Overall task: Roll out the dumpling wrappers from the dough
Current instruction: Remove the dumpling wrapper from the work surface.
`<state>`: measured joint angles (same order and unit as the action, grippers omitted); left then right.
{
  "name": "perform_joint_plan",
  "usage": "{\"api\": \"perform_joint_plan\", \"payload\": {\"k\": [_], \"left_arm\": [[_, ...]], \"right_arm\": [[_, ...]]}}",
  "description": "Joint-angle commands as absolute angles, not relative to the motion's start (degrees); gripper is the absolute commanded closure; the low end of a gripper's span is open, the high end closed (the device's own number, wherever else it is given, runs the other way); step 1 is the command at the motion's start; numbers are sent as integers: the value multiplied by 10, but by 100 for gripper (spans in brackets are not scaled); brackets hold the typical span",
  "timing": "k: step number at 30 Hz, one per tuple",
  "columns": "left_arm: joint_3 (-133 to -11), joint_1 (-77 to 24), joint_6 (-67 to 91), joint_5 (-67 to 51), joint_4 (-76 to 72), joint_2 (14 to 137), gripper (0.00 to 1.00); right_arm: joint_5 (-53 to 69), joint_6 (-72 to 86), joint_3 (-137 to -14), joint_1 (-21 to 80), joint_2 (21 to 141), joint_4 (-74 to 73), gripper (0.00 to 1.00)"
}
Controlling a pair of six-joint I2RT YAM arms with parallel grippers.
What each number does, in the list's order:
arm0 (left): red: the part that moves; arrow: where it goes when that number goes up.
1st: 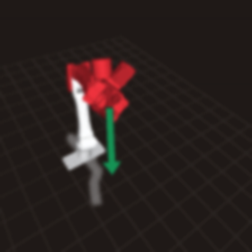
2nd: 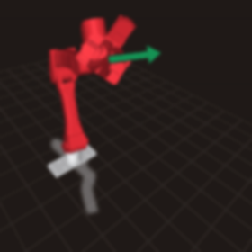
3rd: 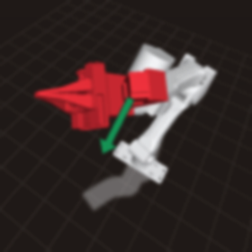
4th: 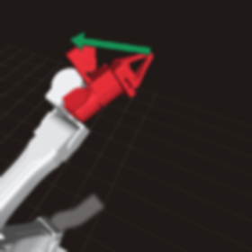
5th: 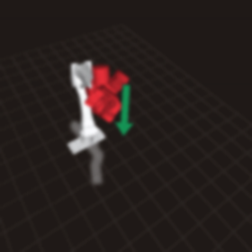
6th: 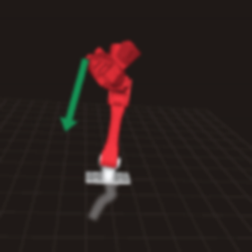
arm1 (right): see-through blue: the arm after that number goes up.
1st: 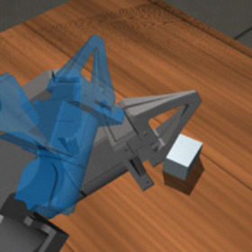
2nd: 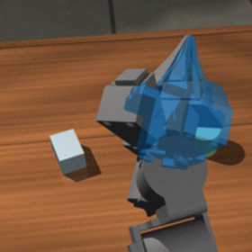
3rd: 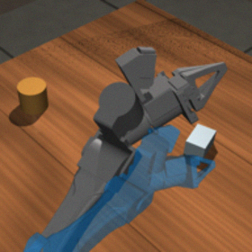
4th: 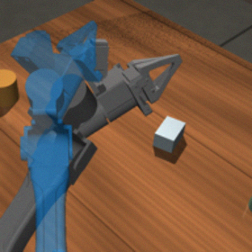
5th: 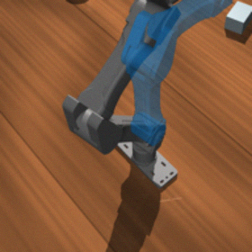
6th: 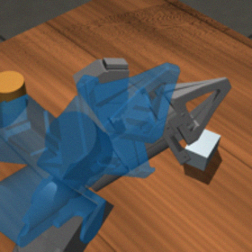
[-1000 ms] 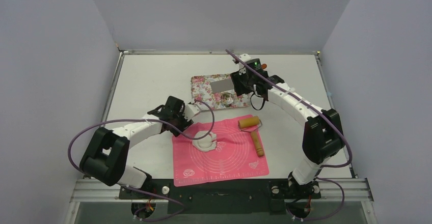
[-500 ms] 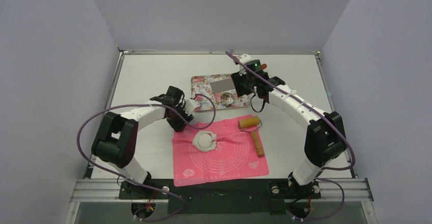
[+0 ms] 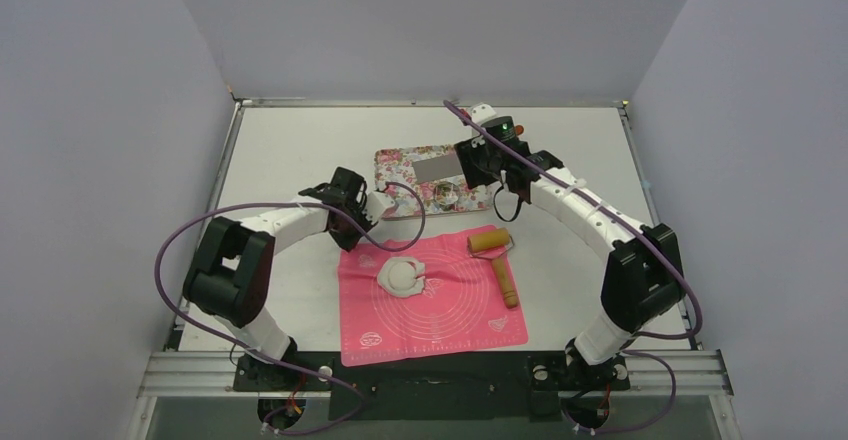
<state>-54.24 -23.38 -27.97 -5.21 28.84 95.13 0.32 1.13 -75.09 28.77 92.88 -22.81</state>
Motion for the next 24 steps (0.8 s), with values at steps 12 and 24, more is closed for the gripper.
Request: {"api": "perform_joint_plan", "payload": {"k": [12, 24], "left_arm": [[-565, -169, -233, -58, 225, 944, 100], [-562, -169, -229, -69, 211, 959, 100]], "right_arm": [[-47, 103, -612, 323, 793, -258, 46], [-88, 139, -535, 327, 700, -284, 43]]}}
